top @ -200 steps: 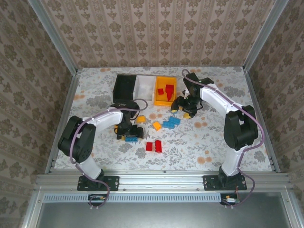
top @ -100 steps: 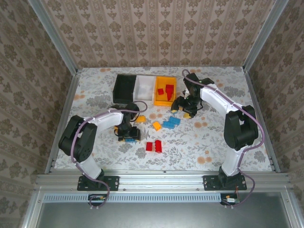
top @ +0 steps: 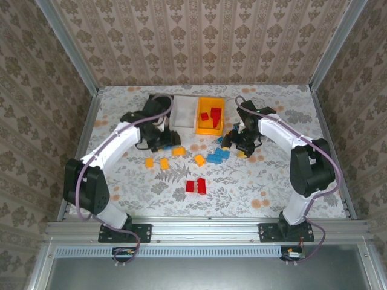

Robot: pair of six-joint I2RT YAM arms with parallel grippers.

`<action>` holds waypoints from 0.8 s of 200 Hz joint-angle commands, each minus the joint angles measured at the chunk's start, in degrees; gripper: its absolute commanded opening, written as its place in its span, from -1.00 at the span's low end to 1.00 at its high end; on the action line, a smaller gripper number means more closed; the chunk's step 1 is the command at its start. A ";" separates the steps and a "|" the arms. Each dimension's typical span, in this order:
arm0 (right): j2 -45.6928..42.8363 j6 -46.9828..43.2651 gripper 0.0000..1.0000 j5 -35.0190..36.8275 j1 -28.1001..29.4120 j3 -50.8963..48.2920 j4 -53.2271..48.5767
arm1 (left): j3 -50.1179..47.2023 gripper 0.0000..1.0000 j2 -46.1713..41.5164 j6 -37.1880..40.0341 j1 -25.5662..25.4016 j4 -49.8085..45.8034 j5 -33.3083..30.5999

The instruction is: Sort the legos into containers by color

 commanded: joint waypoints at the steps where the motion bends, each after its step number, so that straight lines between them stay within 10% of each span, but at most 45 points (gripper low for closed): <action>1: -5.09 1.44 0.37 1.32 -0.30 -3.12 0.29 | 6.94 0.21 6.99 -3.91 2.36 4.91 5.28; 67: -15.85 4.81 0.37 2.62 0.12 -15.65 1.78 | 28.08 0.24 27.22 -10.61 3.64 8.69 7.55; 160: -14.86 0.13 0.39 8.92 -3.45 -11.65 -1.95 | 38.13 0.87 35.28 -12.73 4.16 6.03 8.47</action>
